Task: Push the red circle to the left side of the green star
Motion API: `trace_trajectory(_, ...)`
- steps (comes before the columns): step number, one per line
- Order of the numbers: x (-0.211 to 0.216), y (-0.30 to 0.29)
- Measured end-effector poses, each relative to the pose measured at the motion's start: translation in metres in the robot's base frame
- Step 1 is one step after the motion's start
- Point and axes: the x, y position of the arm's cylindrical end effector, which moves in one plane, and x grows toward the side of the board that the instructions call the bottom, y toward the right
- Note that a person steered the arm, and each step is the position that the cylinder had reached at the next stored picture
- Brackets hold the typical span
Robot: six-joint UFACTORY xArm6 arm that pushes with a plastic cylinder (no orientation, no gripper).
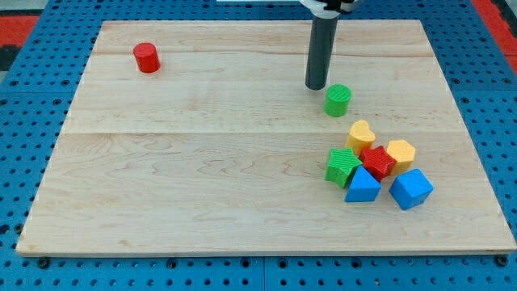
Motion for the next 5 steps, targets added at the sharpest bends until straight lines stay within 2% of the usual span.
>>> trace_trajectory(1,0.047,0.038)
trace_trajectory(2,0.085,0.042)
trace_trajectory(3,0.077,0.041)
trace_trajectory(5,-0.021,0.021)
